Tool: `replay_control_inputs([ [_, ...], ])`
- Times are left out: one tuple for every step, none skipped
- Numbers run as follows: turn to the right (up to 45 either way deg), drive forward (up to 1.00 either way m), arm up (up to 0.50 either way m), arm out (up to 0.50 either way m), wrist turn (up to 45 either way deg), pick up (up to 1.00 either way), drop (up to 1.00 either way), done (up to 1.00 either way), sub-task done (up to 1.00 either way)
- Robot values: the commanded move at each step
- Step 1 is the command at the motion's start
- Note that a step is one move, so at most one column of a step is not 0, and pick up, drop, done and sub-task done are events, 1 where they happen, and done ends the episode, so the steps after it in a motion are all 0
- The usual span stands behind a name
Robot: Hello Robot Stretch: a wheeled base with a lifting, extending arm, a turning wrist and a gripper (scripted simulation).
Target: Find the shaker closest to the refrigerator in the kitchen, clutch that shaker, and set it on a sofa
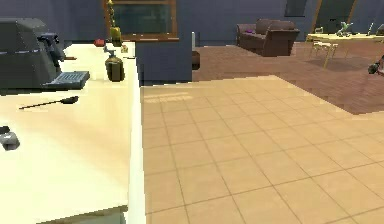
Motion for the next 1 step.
replay_control_inputs([
  [12.0,0.00,0.00,0.00,0.0,0.00,0.00,0.00,0.00],
])
